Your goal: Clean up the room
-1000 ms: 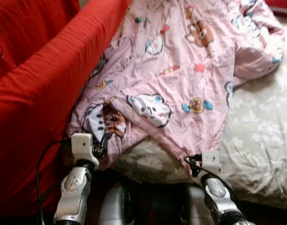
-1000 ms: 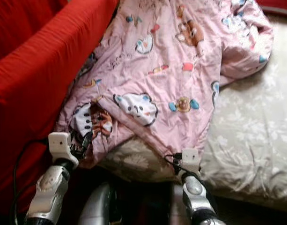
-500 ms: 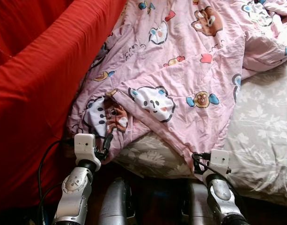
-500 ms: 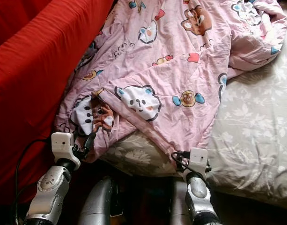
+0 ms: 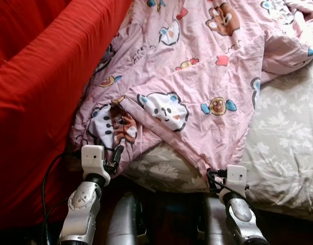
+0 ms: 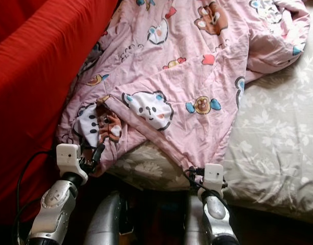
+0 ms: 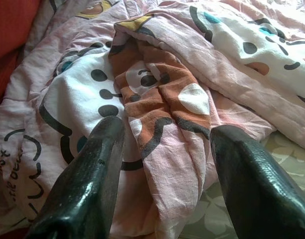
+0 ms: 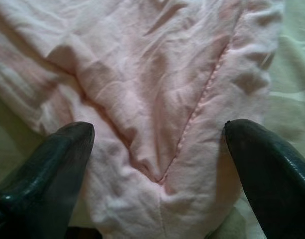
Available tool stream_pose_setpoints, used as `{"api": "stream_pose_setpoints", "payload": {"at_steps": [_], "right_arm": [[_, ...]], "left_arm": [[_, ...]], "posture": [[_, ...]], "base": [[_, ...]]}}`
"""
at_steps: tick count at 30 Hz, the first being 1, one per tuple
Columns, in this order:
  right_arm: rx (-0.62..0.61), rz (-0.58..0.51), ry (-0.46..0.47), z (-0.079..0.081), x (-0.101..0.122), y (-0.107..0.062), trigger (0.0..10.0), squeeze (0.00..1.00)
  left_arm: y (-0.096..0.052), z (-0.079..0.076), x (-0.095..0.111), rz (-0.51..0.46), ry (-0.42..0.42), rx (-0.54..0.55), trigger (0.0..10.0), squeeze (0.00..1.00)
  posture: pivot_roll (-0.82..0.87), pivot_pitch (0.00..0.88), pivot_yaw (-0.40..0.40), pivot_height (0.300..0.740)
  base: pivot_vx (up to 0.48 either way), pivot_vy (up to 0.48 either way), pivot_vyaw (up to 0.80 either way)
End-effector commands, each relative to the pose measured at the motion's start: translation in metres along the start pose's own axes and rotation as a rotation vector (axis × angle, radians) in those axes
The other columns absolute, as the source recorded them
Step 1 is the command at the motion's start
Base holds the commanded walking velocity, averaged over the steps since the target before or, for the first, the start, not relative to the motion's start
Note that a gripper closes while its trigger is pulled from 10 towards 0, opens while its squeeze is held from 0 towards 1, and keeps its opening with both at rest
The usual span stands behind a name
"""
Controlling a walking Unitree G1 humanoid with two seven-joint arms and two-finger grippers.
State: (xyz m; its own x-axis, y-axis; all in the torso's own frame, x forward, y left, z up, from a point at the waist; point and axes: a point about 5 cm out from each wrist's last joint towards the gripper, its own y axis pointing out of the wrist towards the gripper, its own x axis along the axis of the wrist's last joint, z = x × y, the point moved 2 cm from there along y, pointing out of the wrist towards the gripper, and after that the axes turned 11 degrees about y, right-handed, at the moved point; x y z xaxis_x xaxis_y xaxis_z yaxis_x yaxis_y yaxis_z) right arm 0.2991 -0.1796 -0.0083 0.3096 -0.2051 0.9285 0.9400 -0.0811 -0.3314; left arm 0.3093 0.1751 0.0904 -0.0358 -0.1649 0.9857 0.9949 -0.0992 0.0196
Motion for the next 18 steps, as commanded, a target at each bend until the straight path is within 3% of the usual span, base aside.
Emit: {"api": "stream_pose_setpoints", "payload": {"at_steps": [1, 2, 12, 14, 18], "right_arm": [[0.002, 0.082, -0.017, -0.002, -0.021, -0.008, 10.0, 0.04], [-0.002, 0.092, -0.022, -0.002, -0.023, -0.009, 10.0, 0.0], [0.001, 0.18, -0.055, 0.003, -0.034, -0.009, 10.0, 0.0], [-0.032, 0.277, -0.08, 0.0, -0.046, -0.012, 10.0, 0.0], [-0.051, 0.288, -0.035, -0.001, -0.048, -0.013, 10.0, 0.0]], "left_arm": [[-0.006, 0.001, -0.008, 0.038, -0.001, 0.003, 10.0, 0.0], [-0.005, 0.0, -0.008, 0.038, -0.002, 0.002, 10.0, 0.0], [-0.005, -0.002, -0.008, 0.042, -0.001, -0.005, 10.0, 0.0], [-0.005, -0.002, -0.009, 0.044, -0.002, -0.007, 10.0, 0.0], [-0.006, -0.002, -0.009, 0.045, -0.003, -0.007, 10.0, 0.0]], "posture": [[0.0, 0.364, 0.096, 0.636], [0.0, 0.362, 0.097, 0.636], [0.01, 0.353, 0.099, 0.636], [0.01, 0.352, 0.098, 0.636], [0.01, 0.35, 0.099, 0.636]], "base": [[0.0, 0.0, 0.0], [0.0, 0.0, 0.0], [0.0, 0.0, 0.0], [0.0, 0.0, 0.0], [0.0, 0.0, 0.0]]}}
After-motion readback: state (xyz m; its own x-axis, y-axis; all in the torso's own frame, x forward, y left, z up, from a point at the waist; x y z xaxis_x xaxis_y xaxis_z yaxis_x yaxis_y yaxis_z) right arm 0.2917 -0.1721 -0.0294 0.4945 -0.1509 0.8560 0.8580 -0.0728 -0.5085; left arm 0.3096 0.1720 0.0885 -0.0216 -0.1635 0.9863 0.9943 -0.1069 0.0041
